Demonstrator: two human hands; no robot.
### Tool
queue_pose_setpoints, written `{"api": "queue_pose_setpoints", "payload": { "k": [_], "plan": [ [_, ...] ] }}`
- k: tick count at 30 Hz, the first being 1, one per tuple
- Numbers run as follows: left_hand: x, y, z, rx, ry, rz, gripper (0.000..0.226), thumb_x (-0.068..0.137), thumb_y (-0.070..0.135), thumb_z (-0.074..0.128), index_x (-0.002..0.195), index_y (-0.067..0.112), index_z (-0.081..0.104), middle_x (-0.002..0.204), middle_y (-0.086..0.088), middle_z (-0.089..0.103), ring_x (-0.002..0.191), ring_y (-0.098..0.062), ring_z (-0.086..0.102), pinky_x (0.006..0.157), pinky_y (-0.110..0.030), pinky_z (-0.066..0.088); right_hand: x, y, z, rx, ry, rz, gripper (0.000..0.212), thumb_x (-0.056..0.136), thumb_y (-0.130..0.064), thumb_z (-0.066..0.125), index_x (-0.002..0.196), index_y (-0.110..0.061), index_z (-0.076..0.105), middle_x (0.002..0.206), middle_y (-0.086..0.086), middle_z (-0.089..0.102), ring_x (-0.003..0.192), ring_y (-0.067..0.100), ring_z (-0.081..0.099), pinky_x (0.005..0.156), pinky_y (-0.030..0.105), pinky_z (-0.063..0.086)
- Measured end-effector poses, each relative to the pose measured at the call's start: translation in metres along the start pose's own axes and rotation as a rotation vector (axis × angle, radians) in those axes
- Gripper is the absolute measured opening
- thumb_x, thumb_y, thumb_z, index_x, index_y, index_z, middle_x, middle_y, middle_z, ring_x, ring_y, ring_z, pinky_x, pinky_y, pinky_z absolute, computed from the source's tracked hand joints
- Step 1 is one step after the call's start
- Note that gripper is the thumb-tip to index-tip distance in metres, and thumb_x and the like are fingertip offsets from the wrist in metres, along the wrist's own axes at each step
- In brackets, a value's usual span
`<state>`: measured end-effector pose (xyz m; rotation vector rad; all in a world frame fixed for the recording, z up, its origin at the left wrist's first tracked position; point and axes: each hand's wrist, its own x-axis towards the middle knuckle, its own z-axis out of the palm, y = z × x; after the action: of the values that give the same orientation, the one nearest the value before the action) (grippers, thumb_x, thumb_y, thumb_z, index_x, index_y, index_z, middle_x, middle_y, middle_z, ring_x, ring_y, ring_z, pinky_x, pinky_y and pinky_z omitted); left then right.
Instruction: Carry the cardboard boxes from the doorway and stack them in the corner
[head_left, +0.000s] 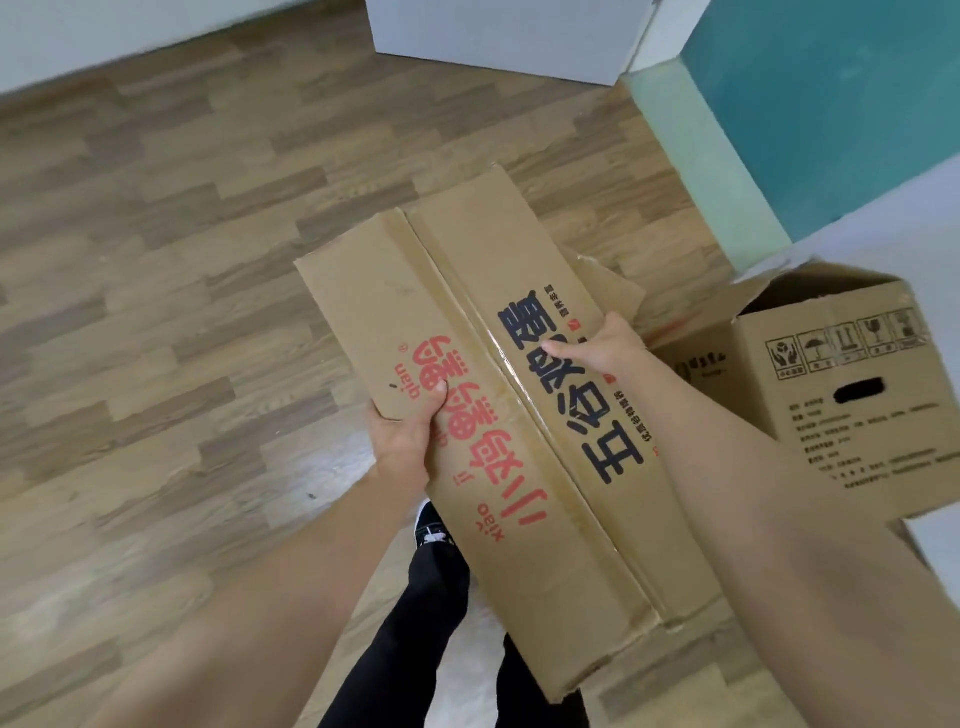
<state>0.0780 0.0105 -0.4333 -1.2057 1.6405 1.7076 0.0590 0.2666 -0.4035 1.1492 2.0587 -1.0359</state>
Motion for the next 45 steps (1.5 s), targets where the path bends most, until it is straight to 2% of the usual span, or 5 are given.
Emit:
{"api": "queue_pose_setpoints", "payload": {
  "k": [13,18,24,31,45],
  "plan": [
    [-0.02,-0.042,-0.04,0.127,-0.2,-0.05,0.089,0.043,0.038,0.102,0.123,0.022,0.067,0.109,-0.001,0.079,0.098,-0.023,0.076,0.087,-0.047,0.06,-0.07,0.096,0.023,0.207,0.114,0.021,0.094,0.066,-0.057,0.09,0.138,-0.01,0.051,0.126,0.002,0.064,0.119,0.027,0.062,0.09,0.038,0.052],
    [-0.101,-0.104,-0.073,0.267,-0.355,0.052,0.07,0.063,0.026,0.095,0.125,0.016,0.065,0.11,-0.004,0.077,0.095,-0.021,0.074,0.066,-0.033,0.056,-0.185,0.213,0.039,0.384,0.279,0.101,0.095,0.06,-0.064,0.089,0.132,-0.016,0.05,0.117,-0.001,0.063,0.111,0.025,0.063,0.096,0.046,0.054],
    [-0.242,-0.187,-0.119,0.459,-0.658,0.137,0.096,0.038,0.043,0.103,0.124,0.021,0.064,0.107,-0.002,0.078,0.099,-0.025,0.075,0.089,-0.052,0.058,-0.386,0.363,0.042,0.623,0.515,0.163,0.082,0.063,-0.058,0.091,0.124,-0.019,0.053,0.101,-0.005,0.067,0.091,0.017,0.07,0.088,0.044,0.06],
    [-0.468,-0.312,-0.182,0.687,-1.069,0.265,0.111,0.024,0.05,0.102,0.124,0.026,0.062,0.111,0.002,0.076,0.1,-0.022,0.074,0.091,-0.051,0.058,-0.686,0.55,0.082,0.894,0.898,0.29,0.054,0.064,-0.055,0.09,0.099,-0.028,0.06,0.098,-0.002,0.072,0.097,0.023,0.073,0.092,0.047,0.059],
    [-0.716,-0.697,-0.334,1.294,-1.425,0.306,0.086,0.059,0.033,0.095,0.134,0.011,0.057,0.123,-0.011,0.07,0.099,-0.025,0.064,0.086,-0.038,0.05,-0.977,0.906,0.309,1.305,1.121,0.81,0.086,0.054,-0.074,0.083,0.116,-0.024,0.052,0.118,-0.003,0.067,0.106,0.02,0.067,0.096,0.047,0.057]
  ]
}}
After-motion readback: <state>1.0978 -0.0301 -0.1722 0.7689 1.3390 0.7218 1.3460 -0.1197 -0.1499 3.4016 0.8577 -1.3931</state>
